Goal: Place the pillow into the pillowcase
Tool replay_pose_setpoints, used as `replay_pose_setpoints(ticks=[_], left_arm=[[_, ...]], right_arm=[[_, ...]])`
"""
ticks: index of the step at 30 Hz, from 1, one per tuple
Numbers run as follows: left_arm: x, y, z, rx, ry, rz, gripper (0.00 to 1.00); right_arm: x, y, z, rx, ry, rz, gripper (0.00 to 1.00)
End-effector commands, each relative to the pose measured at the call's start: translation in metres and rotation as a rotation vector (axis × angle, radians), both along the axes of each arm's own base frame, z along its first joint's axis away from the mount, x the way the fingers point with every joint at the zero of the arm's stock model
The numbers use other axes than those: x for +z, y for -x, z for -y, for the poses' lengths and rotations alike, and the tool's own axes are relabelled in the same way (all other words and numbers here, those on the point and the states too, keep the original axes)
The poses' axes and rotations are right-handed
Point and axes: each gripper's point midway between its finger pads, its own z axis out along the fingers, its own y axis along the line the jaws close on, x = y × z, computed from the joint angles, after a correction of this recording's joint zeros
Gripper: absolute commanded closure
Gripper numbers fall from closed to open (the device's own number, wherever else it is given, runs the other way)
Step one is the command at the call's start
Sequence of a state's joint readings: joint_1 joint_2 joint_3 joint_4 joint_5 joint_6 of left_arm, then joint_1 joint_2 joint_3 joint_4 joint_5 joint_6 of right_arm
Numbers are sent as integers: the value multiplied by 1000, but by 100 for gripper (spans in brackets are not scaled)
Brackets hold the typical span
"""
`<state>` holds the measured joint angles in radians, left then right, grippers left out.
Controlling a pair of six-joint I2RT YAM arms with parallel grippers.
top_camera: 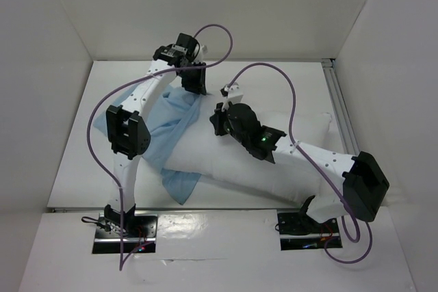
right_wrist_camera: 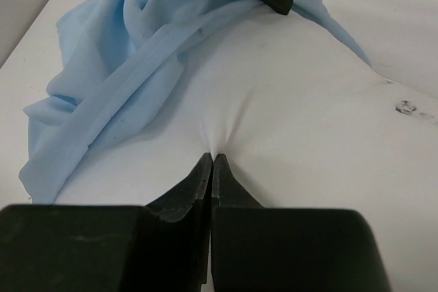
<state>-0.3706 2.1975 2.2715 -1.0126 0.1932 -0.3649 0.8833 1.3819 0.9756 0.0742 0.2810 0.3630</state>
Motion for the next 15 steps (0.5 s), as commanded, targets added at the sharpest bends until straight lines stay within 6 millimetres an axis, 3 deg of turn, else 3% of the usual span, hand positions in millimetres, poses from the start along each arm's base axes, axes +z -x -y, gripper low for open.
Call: replay_pose_setpoints(ticks=[1,2,4,10,15], left_arm=[[4,-11,1,-9,7,35,69],[15,-9,5,-18,18,62,91],[26,-9,9,-1,55,85,100],[84,9,24,-68,208,185,100],[121,49,57,-218,357,176,100]], right_arm=[[29,13,-12,50,-61,40,100],[32,13,-11,50,-68,46,100],[30,16,-11,50,-59,41,100],[38,19,-16,59,-48,65,100],[72,14,-17,55,-80,132,100]])
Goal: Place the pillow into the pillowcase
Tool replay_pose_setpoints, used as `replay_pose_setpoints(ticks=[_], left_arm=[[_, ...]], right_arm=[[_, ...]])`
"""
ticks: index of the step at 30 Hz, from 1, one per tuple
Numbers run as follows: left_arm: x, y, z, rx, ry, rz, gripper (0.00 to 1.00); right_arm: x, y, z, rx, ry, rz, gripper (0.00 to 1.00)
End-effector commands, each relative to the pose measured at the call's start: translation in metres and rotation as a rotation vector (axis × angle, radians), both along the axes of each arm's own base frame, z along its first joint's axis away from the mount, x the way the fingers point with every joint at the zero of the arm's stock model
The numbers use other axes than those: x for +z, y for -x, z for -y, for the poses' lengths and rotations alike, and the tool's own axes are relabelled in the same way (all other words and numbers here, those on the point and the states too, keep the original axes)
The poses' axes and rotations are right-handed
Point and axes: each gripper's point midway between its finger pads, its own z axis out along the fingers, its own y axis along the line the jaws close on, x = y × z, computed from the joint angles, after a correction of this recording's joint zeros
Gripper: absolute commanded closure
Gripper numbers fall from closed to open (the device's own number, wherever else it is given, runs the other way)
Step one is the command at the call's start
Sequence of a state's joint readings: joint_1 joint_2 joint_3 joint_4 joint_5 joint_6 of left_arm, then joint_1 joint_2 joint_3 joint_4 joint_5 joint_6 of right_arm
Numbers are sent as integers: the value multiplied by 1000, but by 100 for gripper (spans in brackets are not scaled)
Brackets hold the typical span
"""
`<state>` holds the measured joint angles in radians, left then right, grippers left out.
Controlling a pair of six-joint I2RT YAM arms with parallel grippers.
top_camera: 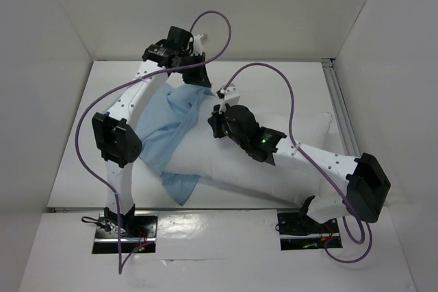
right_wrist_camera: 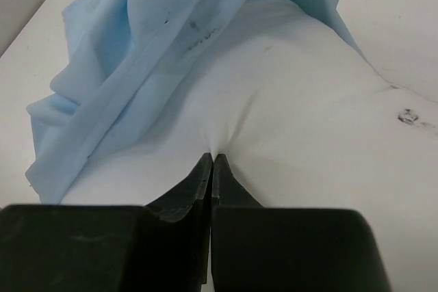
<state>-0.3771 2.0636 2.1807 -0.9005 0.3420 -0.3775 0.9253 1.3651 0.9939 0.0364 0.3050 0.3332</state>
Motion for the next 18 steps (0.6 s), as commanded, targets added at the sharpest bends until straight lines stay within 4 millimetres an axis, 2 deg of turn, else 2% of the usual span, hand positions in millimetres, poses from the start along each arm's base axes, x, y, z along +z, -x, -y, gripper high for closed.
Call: replay_pose_setpoints(ticks=[1,3,7,9,10,13,16,17,18], left_arm=[[73,41,38,-158,197,92,100],[88,55,42,-181,261,91,100],[115,79,62,-272,346,102,100],[114,88,81,-312,369,79,100],[112,92,87,-322,374,70,100],[75,95,107,-316,379,-40,100],[43,81,105,-246,343,-95,100],[36,71,101,-215,323,-103,96],[47,62,96,-208,318,-58,85]], right_arm=[[70,-1,-10,12,-118,120,100],[82,-5,-12,6,-126,154,100],[95,-13,-17,3,-125,195,100],[96,-16,-25,15,-132,197,100],[98,-18,-28,16,-131,207,100],[90,-28,-28,-28,-125,214,100],[75,-30,-22,-70,-119,192,100],[71,-30,-21,-70,-112,187,100],[74,-29,-17,-86,-117,183,100]])
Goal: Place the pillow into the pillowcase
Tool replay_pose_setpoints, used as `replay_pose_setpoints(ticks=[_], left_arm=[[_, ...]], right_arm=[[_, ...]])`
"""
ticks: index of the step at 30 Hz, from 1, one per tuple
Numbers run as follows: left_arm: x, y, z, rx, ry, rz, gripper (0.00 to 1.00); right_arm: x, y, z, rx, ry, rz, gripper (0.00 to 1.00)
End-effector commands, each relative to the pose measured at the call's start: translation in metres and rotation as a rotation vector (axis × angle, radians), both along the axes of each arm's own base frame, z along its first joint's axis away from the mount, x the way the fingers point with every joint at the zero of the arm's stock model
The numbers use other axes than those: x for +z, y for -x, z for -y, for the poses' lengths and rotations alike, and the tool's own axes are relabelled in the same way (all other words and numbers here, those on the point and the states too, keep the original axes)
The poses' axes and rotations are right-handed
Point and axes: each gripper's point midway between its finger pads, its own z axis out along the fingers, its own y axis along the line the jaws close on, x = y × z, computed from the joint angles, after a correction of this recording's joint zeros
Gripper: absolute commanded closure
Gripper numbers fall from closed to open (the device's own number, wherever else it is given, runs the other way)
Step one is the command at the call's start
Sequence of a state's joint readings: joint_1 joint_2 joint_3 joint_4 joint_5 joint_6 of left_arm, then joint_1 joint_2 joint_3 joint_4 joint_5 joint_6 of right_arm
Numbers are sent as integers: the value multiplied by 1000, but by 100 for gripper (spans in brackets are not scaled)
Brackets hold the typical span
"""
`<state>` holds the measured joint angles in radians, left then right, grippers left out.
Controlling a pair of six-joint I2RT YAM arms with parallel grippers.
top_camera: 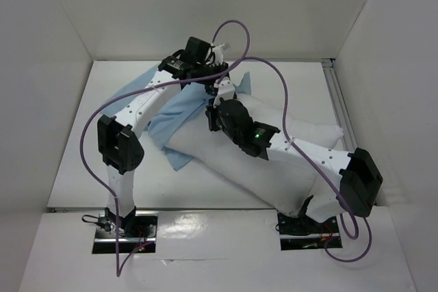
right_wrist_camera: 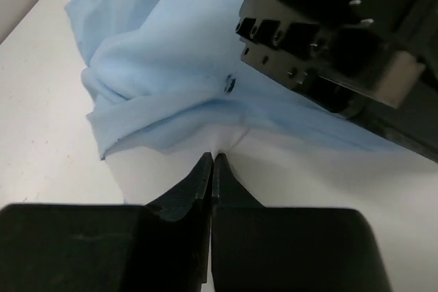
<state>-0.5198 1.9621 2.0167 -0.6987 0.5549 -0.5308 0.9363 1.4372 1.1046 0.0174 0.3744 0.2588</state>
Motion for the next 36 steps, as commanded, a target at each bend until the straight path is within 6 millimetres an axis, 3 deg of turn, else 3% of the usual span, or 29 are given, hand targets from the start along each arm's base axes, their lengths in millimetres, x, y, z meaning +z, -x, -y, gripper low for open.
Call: replay_pose_setpoints(ticks=[1,3,4,5,7,9,10,11,13,14,15,16,17,18,19,20,23,24,26,27,28,29,30,31,33,34,35,36], left_arm=[[23,-10,-2,-2,69,-7,73],[36,-20,-11,14,76,29,36],[57,-23,-17,15,92,89,9],[62,-30,-28,35,91,103,0],[82,-33,-43,52,98,159,0],[99,-36,-67,94,111,185,0],[96,-36,-76,105,110,171,0],[109,-37,-98,150,114,194,0],[115,-35,-123,206,111,220,7],[96,-41,-148,280,76,190,16],[116,-26,-163,325,85,245,29],[117,-23,-177,365,78,269,54],[99,-22,-191,423,66,236,68],[98,-20,-212,475,62,242,79],[108,-7,-222,504,73,264,84],[92,-4,-235,551,46,234,95],[86,17,-267,674,22,230,100],[59,25,-274,705,-7,177,100],[30,49,-282,766,-29,121,100],[17,60,-281,773,-29,84,100],[6,70,-279,779,-29,59,93],[-5,79,-278,784,-28,36,81],[-34,92,-275,780,-34,-27,68],[-36,105,-272,779,-12,-25,52],[-45,112,-266,769,19,7,38],[-73,122,-264,783,16,-36,32],[-69,130,-261,773,37,26,25],[-76,134,-258,768,44,25,25]], right_arm=[[46,-8,0,-68,-156,100,100],[43,-11,17,-143,-144,104,100],[41,-10,22,-165,-148,101,100],[36,-10,35,-197,-148,92,100],[32,-18,53,-242,-156,81,100],[31,-21,59,-232,-152,68,100],[29,-25,61,-223,-127,64,92],[30,-27,54,-194,-92,50,33],[33,-27,47,-156,-45,41,11],[39,-28,46,-139,-12,46,0],[42,-28,46,-134,2,52,0],[42,-28,45,-120,12,55,0],[51,-26,46,-104,19,74,0],[61,-23,47,-91,19,86,0],[65,-19,42,-62,26,89,0],[70,-18,41,-40,47,101,0],[85,-3,24,93,71,98,0],[79,10,8,164,115,84,0],[59,37,-19,279,189,44,0],[59,48,-27,314,198,54,0],[36,54,-31,317,263,18,0],[28,62,-37,331,289,9,0],[23,76,-48,359,305,13,0],[9,82,-52,367,321,-1,0],[-3,89,-57,369,331,-4,0],[-15,94,-59,377,342,-19,0],[-21,91,-59,367,358,-24,0],[-24,91,-59,367,357,-23,0]])
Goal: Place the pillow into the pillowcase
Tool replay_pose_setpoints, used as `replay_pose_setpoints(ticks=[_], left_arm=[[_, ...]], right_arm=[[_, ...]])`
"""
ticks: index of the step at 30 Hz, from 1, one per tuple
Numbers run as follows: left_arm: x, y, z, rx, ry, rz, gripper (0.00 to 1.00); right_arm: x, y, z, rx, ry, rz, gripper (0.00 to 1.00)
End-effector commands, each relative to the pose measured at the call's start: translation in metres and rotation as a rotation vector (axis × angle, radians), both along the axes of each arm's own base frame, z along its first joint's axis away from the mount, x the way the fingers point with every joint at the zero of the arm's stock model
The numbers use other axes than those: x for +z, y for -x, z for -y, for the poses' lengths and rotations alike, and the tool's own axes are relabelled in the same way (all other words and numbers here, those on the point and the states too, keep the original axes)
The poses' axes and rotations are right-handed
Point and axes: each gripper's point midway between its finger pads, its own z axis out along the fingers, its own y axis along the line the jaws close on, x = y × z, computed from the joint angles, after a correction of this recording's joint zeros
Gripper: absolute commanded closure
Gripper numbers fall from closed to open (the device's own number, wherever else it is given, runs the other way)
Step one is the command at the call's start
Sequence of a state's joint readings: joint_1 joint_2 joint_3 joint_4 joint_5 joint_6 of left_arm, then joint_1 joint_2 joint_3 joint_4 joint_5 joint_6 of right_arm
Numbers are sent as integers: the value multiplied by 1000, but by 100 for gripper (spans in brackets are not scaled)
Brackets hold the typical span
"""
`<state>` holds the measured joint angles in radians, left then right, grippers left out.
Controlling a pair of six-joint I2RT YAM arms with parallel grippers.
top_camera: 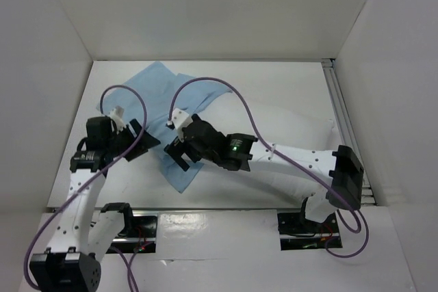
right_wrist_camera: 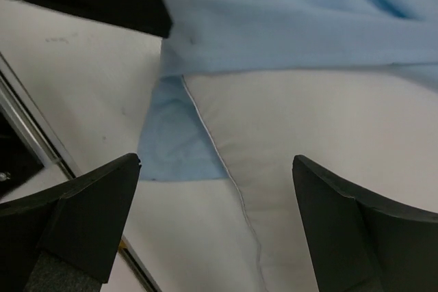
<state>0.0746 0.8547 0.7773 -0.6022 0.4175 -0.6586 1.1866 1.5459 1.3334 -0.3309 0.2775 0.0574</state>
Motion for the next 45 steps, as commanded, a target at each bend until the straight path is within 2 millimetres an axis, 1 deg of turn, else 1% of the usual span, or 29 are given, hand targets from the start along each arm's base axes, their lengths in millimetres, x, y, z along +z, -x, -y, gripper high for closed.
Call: replay_pose_setpoints(ticks=[1,4,5,6,7,8,9,11,14,18,19,22,24,25,26,28,29,30,31,33,34,36,37,38,40,41,43,44,45], left_arm=[[-3,4,9,-15,18,122,25],[-26,10,14,-45,10,106,24],[-20,7,21,-76,11,141,24],[-24,9,26,-85,22,134,24],[-32,5,22,-37,10,92,27],[-43,9,24,-45,-2,43,28],[-47,10,23,-38,-17,10,29],[-61,8,17,13,-43,-53,33],[-70,4,15,24,-70,-29,40],[-73,-7,6,69,-110,-30,59],[-72,-9,6,63,-116,-29,71],[-64,-18,9,47,-124,-14,97],[-53,-22,16,14,-104,9,100],[-55,-20,20,-4,-98,-1,100],[-47,-24,22,-11,-88,22,100],[-35,-26,30,-46,-62,47,100],[-28,-26,37,-72,-48,66,100],[-14,-28,41,-89,-30,100,100],[-6,-28,46,-110,-18,117,100],[13,-32,53,-138,1,163,100],[30,-34,62,-175,23,192,100],[50,-39,72,-215,47,227,100],[69,-39,82,-265,64,267,100],[71,-41,88,-291,75,258,100],[84,-46,92,-317,83,282,100],[81,-46,94,-328,90,271,100],[78,-49,98,-339,91,255,100],[73,-51,99,-338,90,238,100],[74,-50,100,-347,96,238,100]], right_arm=[[-12,-11,10,-61,39,12,0],[-15,-12,10,-59,30,-4,0],[-20,-11,8,-52,38,-12,0],[-18,-11,9,-52,44,-15,0],[-22,-11,8,-52,61,-22,0],[-20,-12,6,-52,64,-23,0],[-28,-10,10,-52,97,-36,0],[-31,-9,9,-44,109,-46,0],[-42,-11,11,-64,137,-56,0],[-55,-19,8,-95,157,-40,0],[-61,-24,10,-105,168,-45,0],[-78,-43,9,-176,183,-48,0],[-83,-54,6,-219,183,-52,4],[-87,-72,6,-288,194,-29,19],[-87,-81,8,-344,201,-11,34],[-89,-113,22,-538,226,22,76],[-90,-123,26,-591,233,21,95],[-89,-138,34,-660,218,5,100],[-83,-150,30,-686,192,1,100],[-69,-167,36,-727,147,3,100],[-54,-184,44,-777,91,2,100],[-34,-203,49,-806,29,8,100],[-21,-215,55,-831,-3,17,100],[4,-223,61,-866,-41,49,100],[35,-231,66,-893,-101,80,100],[62,-230,66,-889,-154,101,100],[88,-229,69,-900,-225,120,100],[108,-227,72,-899,-284,137,100],[115,-225,73,-904,-318,137,100]])
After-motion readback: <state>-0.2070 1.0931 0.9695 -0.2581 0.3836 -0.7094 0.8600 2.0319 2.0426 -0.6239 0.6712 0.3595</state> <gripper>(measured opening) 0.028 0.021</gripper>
